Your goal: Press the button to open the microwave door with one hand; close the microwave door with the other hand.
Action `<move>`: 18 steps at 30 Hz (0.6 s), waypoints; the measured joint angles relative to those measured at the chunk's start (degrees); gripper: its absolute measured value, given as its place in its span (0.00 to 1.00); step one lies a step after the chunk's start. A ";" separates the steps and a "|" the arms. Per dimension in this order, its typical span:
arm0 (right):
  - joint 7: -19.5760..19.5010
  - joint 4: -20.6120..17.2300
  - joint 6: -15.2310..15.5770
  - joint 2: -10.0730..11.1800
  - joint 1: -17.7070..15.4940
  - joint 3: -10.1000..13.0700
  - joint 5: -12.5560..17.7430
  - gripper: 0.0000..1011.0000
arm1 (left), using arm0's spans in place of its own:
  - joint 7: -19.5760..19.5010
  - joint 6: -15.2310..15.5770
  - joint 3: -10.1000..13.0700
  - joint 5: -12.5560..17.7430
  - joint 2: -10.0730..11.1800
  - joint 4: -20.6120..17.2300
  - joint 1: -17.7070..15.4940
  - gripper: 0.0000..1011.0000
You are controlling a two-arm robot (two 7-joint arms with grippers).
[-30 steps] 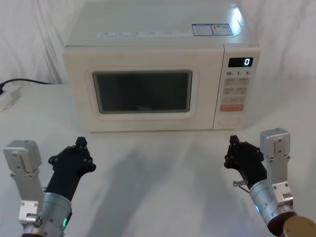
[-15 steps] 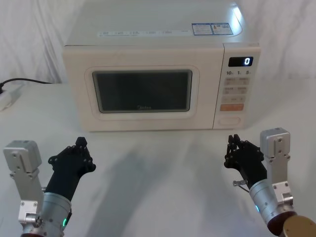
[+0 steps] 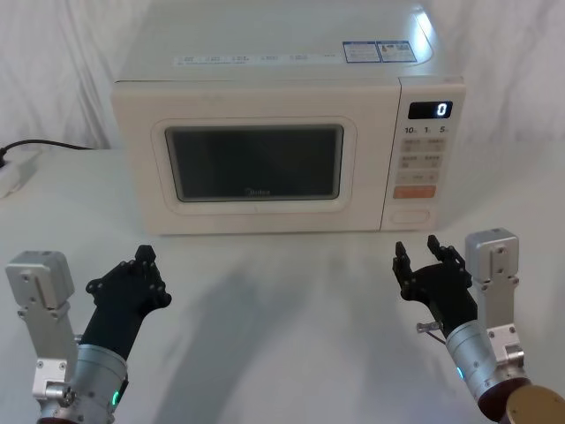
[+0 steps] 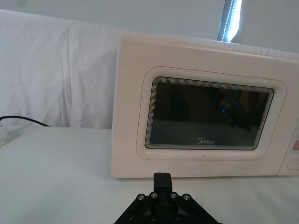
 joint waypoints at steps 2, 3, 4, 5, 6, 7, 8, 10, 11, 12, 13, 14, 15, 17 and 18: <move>0.00 0.00 0.00 0.00 0.00 0.00 0.00 0.57 | 0.00 0.01 0.00 -0.01 0.00 -0.01 0.01 0.00; 0.00 0.00 0.00 0.00 0.00 0.00 0.00 0.61 | 0.00 0.02 0.00 -0.02 0.00 -0.02 0.02 0.00; 0.00 0.00 0.00 0.00 0.00 0.00 0.00 0.63 | 0.00 0.02 0.00 -0.02 0.00 -0.03 0.02 0.00; 0.00 0.00 0.00 0.00 0.00 0.00 0.00 0.66 | 0.00 0.03 0.00 -0.02 0.00 -0.03 0.02 0.00; 0.00 0.00 0.00 0.00 0.00 0.00 0.00 0.69 | 0.00 0.03 0.00 -0.02 0.00 -0.04 0.02 0.00; 0.00 0.00 0.00 0.00 0.00 0.00 0.00 0.74 | 0.00 0.04 0.00 -0.02 0.00 -0.05 0.02 0.00; 0.00 0.00 0.00 0.00 0.00 0.00 0.00 0.76 | 0.00 0.05 0.00 -0.02 0.00 -0.05 0.03 0.00; 0.00 0.00 0.00 0.00 0.00 0.00 0.00 0.81 | 0.00 0.06 0.00 -0.02 0.00 -0.06 0.02 0.00; 0.00 0.00 0.00 0.00 0.00 0.00 0.00 0.83 | 0.00 0.07 0.00 -0.02 0.00 -0.06 0.03 0.00; 0.00 0.00 0.00 0.00 0.00 0.00 0.00 0.86 | 0.00 0.07 0.00 -0.02 0.00 -0.05 0.03 0.00; 0.00 0.00 0.00 0.00 0.00 0.00 0.00 0.87 | 0.00 0.07 0.00 -0.02 0.00 -0.06 0.03 0.00; 0.00 0.00 0.00 0.00 0.00 0.00 0.00 0.91 | 0.00 0.07 0.00 -0.02 0.00 -0.05 0.03 0.00; 0.00 0.00 0.00 0.00 0.00 0.00 0.00 0.93 | 0.00 0.07 0.00 -0.02 0.00 -0.05 0.02 0.00; 0.00 0.00 0.00 0.00 0.00 0.00 0.00 0.98 | 0.00 0.07 0.00 -0.02 0.00 -0.06 0.02 0.02; 0.00 0.00 0.00 0.00 0.00 0.00 0.00 0.99 | 0.00 0.07 0.00 -0.02 0.00 -0.05 0.02 0.04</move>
